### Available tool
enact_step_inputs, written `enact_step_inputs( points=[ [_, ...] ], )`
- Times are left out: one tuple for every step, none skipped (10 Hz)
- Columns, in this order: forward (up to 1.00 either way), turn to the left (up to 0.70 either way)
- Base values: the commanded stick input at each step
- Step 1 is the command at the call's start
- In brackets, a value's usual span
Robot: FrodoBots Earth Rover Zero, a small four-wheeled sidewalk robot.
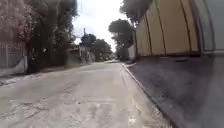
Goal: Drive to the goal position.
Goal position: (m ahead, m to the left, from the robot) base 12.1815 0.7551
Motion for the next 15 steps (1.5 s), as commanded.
enact_step_inputs(
  points=[
    [1.00, 0.00],
    [1.00, 0.00],
    [1.00, 0.00],
    [1.00, 0.00],
    [1.00, 0.00],
    [1.00, 0.00],
    [1.00, 0.00],
    [1.00, 0.00],
    [1.00, 0.00],
    [1.00, 0.00],
    [1.00, 0.00],
    [1.00, 0.00],
    [1.00, 0.00],
    [1.00, 0.00],
    [1.00, 0.00]
  ],
)
